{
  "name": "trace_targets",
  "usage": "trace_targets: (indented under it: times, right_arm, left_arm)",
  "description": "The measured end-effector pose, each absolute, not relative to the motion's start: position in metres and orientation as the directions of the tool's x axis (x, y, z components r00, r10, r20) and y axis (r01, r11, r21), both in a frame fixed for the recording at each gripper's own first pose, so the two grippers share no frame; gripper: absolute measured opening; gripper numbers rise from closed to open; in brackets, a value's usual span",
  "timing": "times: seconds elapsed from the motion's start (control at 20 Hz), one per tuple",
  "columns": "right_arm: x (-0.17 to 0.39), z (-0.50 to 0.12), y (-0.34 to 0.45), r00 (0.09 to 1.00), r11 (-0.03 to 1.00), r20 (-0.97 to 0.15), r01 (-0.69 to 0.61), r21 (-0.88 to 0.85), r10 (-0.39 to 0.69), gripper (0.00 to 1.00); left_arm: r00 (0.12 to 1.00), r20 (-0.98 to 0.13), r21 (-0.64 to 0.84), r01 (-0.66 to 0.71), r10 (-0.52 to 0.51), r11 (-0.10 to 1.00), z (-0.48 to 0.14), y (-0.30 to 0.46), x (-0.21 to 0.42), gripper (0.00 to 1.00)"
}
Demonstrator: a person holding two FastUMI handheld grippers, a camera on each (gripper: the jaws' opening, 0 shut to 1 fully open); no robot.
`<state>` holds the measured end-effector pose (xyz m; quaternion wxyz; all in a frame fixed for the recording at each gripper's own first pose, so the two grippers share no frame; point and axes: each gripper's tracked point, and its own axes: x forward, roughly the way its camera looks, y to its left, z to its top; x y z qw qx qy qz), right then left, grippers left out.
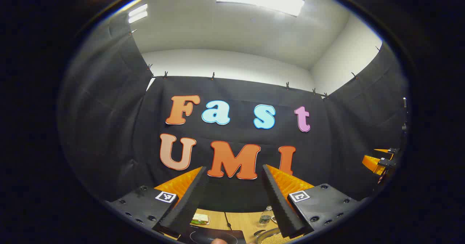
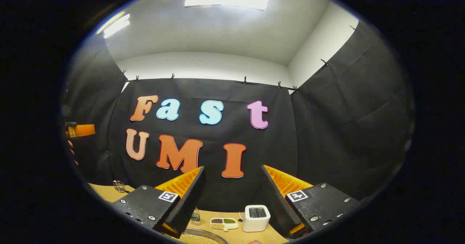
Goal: First push the handle of the pot to place it horizontally, then grasp the pot with both hands and set it on the induction cooktop.
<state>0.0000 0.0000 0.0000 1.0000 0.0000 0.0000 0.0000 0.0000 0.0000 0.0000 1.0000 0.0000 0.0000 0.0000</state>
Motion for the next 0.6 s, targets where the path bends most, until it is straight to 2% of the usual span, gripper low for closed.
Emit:
trace_targets:
  times: [0.15, 0.35, 0.6]
  right_arm:
    - [0.005, 0.004, 0.009, 1.0, 1.0, -0.005, -0.009, 0.012, 0.009, 0.93]
    - [0.008, -0.004, 0.016, 0.997, 1.0, -0.074, -0.019, 0.015, 0.02, 0.92]
    - [0.007, 0.018, 0.004, 0.999, 1.0, -0.033, 0.011, -0.005, -0.011, 0.92]
  left_arm:
    - [0.999, 0.019, 0.014, -0.026, 0.026, 1.0, 0.007, 0.012, 0.004, 0.96]
    - [1.0, -0.009, 0.037, -0.019, 0.02, 0.999, -0.004, 0.009, 0.011, 0.97]
    - [1.0, -0.017, 0.054, -0.016, 0.017, 0.998, -0.006, 0.012, 0.02, 0.96]
